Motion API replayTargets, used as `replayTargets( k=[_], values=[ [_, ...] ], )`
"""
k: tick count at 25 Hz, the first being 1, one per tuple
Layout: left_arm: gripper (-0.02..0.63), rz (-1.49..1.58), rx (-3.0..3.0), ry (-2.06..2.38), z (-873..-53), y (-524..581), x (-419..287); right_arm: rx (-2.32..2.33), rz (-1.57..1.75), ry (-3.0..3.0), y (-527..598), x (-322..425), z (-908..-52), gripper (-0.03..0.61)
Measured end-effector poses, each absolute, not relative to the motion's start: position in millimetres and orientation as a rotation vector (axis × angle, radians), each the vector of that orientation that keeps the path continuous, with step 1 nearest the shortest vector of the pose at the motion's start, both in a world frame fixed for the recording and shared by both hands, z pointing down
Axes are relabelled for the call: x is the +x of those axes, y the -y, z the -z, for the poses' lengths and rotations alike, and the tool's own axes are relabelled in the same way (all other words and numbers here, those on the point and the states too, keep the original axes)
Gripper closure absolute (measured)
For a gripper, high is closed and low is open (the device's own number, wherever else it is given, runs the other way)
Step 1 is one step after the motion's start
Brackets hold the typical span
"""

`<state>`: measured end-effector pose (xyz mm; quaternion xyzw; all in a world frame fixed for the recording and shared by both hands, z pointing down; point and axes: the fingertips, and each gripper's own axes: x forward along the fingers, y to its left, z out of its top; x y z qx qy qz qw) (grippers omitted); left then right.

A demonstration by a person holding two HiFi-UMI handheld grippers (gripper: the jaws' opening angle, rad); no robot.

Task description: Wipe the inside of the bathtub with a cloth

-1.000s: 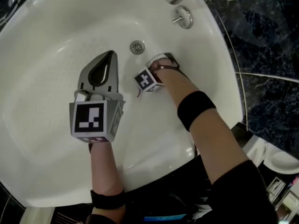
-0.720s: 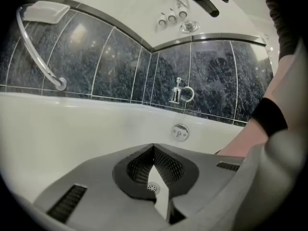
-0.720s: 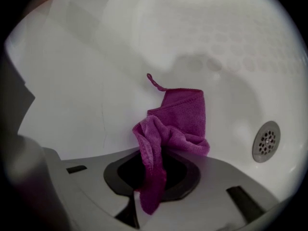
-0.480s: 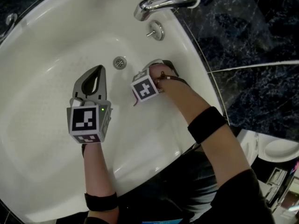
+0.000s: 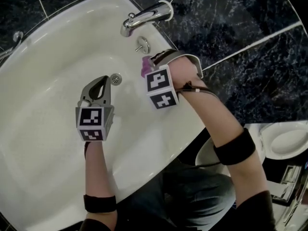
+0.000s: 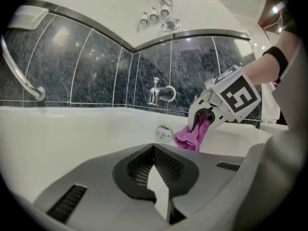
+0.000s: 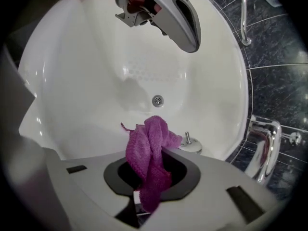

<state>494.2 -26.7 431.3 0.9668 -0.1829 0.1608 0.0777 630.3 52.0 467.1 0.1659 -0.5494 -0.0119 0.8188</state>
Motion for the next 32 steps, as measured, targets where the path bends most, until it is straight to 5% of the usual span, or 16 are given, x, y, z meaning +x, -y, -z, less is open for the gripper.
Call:
replayTargets(
  k=[32],
  values=[
    [0.614, -0.447, 2.921, 0.676, -421, 48, 480, -0.020, -0.125, 0.939, -50, 649, -687, 0.493]
  ],
)
